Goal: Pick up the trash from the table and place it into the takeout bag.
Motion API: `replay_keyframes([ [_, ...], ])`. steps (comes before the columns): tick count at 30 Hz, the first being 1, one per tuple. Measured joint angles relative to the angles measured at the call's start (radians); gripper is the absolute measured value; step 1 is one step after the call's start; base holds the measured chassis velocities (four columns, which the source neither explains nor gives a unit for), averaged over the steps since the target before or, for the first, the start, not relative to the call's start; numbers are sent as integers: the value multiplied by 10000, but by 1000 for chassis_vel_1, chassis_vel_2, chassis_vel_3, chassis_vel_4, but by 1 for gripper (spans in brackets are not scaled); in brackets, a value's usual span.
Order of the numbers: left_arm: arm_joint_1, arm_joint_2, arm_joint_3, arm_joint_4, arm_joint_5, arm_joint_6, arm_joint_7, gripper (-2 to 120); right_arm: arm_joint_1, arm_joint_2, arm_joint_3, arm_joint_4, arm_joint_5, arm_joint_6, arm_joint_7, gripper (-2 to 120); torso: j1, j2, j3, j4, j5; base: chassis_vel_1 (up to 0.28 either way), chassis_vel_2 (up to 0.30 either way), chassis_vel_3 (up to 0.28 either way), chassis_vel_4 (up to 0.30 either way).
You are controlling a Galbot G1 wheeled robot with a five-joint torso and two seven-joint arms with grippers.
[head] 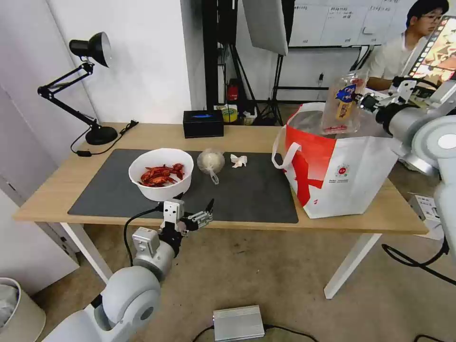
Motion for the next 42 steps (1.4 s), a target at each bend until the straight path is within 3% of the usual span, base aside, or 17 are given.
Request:
replay_keyframes([
  [24,6,-36,2,-69,5,-19,-9,100,-668,142,132,177,-437,165,-127,0,0,0,0,0,0,0,0,0,0],
  [27,1,-35,-2,-69,6,-22,-15,100,-643,114,173,212,-392,213,-151,14,0,0,0,0,0,0,0,0,0],
  [32,-15,-23,-12,-74,6,-23,-23,100,-578,77,200,254,-292,216,-93,26,0,0,0,0,0,0,0,0,0],
  [35,-45,-10,-17,-76,7,-27,-33,100,-535,46,213,300,-204,217,-30,43,0,0,0,0,0,0,0,0,0],
  [37,-45,-10,-17,-76,7,-27,-33,100,-535,46,213,300,-204,217,-30,43,0,0,0,0,0,0,0,0,0],
  [39,-63,8,-28,-86,5,-28,-38,100,-516,18,227,339,-164,216,-24,58,0,0,0,0,0,0,0,0,0],
  [42,-70,19,-41,-95,1,-28,-40,100,-515,10,234,357,-157,215,-28,63,0,0,0,0,0,0,0,0,0],
])
